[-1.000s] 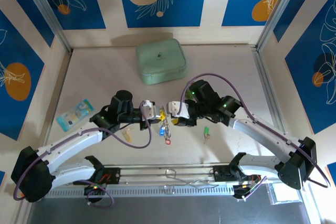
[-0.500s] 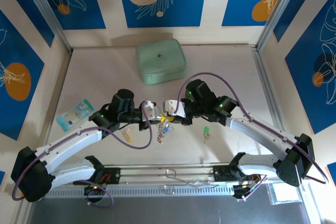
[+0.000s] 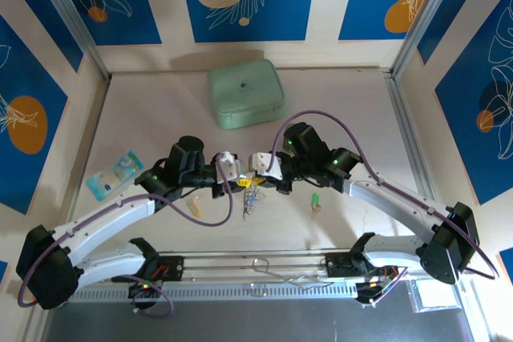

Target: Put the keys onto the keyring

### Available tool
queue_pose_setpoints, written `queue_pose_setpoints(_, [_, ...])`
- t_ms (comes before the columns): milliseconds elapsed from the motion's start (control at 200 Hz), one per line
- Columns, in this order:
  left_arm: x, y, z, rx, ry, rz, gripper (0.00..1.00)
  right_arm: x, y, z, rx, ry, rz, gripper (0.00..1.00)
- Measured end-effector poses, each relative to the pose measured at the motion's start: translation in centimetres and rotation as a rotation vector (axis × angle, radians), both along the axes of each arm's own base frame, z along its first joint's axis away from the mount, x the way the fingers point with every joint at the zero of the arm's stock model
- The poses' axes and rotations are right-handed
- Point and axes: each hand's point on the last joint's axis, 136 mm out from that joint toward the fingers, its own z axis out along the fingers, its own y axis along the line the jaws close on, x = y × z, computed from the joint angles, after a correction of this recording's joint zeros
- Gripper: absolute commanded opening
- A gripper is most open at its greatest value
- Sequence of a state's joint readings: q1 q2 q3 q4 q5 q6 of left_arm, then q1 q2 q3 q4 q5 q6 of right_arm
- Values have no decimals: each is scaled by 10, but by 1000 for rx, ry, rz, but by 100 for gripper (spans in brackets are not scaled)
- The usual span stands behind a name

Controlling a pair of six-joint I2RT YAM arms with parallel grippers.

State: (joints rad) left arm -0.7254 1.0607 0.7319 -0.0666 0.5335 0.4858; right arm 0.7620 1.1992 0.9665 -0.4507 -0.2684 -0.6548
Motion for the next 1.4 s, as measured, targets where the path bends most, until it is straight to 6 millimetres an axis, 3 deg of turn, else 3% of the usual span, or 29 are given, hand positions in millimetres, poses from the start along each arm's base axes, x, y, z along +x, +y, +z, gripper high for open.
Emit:
queue_pose_setpoints(245, [1,24,39,-164,-69,75,41,-1,-20,9,145,55,-25,0])
queue_pose_setpoints(540, [-12,13,21,-251,68,-7,38,-16,-12,29,289,91,64,0])
queue_pose_setpoints(800, [-20,6,29,-296,75,-84,35,-21,-6,38,334,100,93,0])
queue_pose_setpoints(1200, [-23,3,22,-288,113,-118,18,-25,7,39,347,113,113,0])
queue_pose_setpoints(1395, [-24,2,21,-286,118,-123,0,-22,8,36,336,115,100,0])
